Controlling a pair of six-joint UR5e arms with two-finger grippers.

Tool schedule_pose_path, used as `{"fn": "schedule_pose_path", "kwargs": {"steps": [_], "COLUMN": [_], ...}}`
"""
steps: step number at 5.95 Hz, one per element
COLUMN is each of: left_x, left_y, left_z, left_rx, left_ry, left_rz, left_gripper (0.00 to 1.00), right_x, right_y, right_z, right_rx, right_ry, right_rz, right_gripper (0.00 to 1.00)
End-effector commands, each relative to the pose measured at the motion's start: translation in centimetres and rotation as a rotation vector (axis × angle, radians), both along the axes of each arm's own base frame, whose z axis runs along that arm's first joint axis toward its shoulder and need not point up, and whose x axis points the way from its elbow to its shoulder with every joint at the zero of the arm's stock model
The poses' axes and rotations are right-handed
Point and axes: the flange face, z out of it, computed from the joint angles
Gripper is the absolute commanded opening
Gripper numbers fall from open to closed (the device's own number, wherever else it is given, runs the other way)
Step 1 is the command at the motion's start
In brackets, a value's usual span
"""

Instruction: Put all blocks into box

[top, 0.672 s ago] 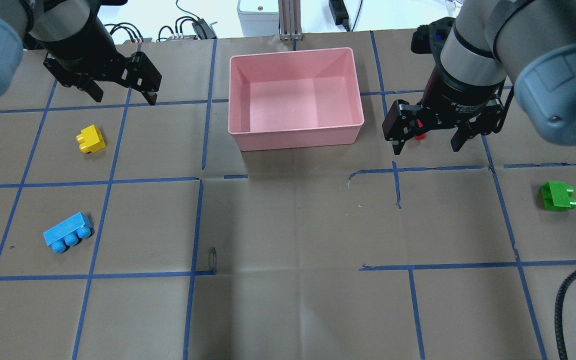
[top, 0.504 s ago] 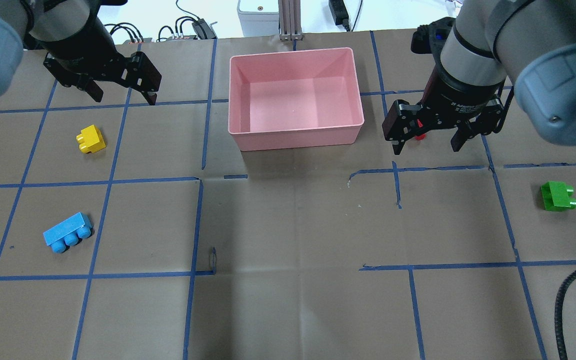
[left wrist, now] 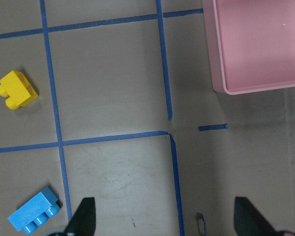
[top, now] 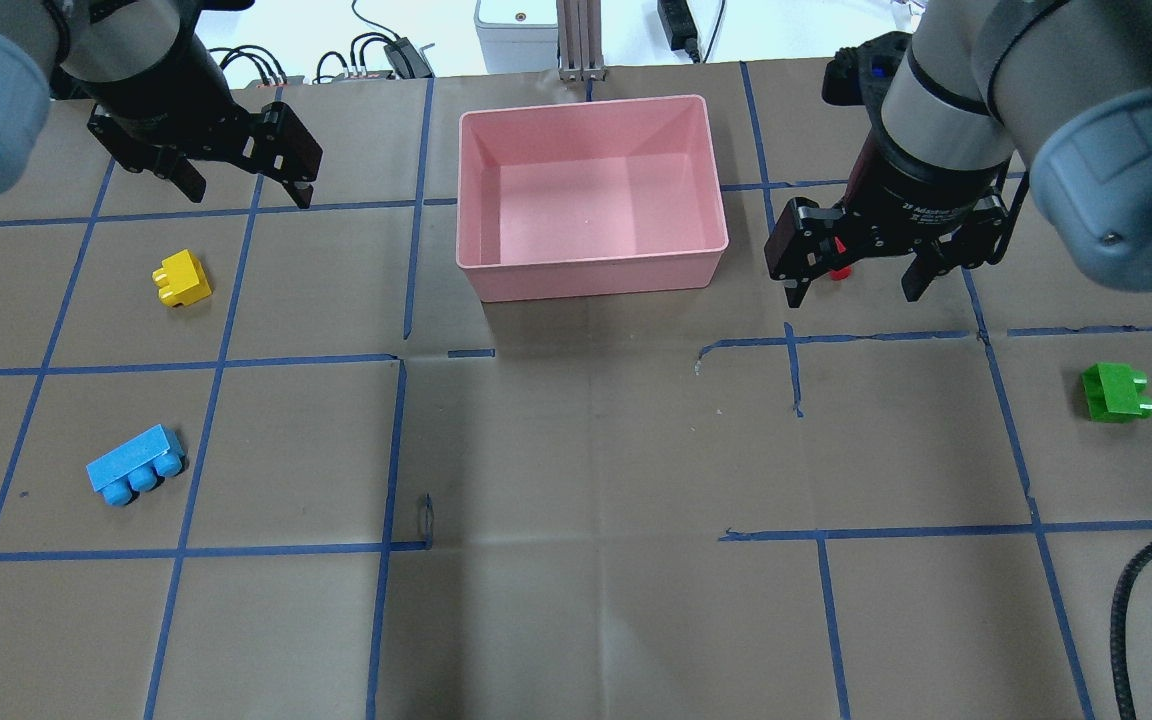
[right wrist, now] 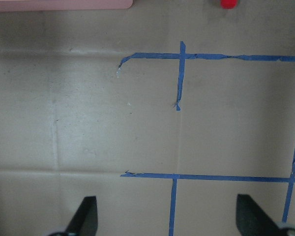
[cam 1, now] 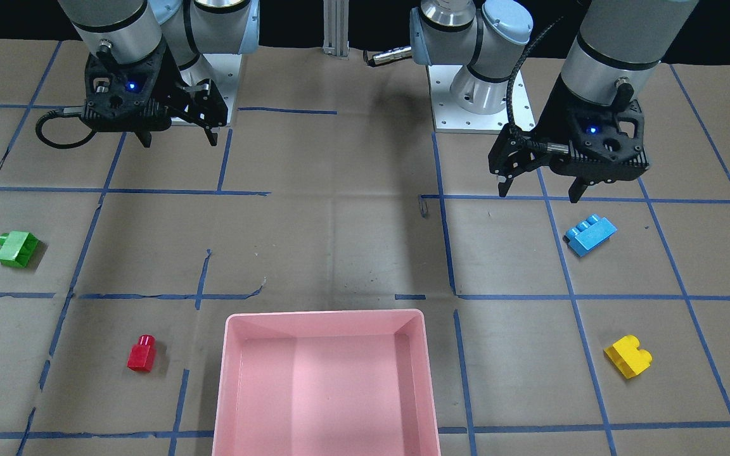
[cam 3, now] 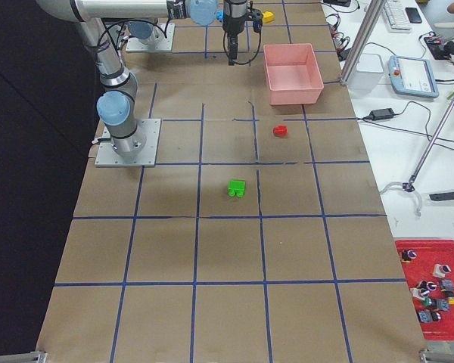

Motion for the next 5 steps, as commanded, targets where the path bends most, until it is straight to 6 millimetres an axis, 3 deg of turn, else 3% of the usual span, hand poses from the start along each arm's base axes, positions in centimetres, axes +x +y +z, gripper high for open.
{"fn": "schedule_pose_path", "kwargs": {"steps": [1, 3, 4, 5], "left_x": [4.2, 13.8, 20.5, 27.3], "left_y": [-0.7, -1.0, -0.2, 2.7], "left_z": [-0.1, -0.2, -1.2, -3.8], "left_rx": [0.003, 0.012, 0.049, 0.072], "left_ry": [-0.006, -0.021, -0.02, 0.042], "left_rz": [-0.03, -0.041, -0.057, -0.079], "left_gripper": [0.99, 0.99, 0.99, 0.99], "right_x": [0.0, 0.0, 0.0, -0.2], "right_y": [0.0, 0.0, -0.1, -0.1], "right_z": [0.0, 0.0, 0.1, 0.1], "right_rx": [0.0, 0.0, -0.003, -0.004], "right_ry": [0.0, 0.0, 0.0, 0.0], "right_rz": [0.001, 0.001, 0.001, 0.002], "right_gripper": [1.0, 1.0, 1.0, 1.0]}}
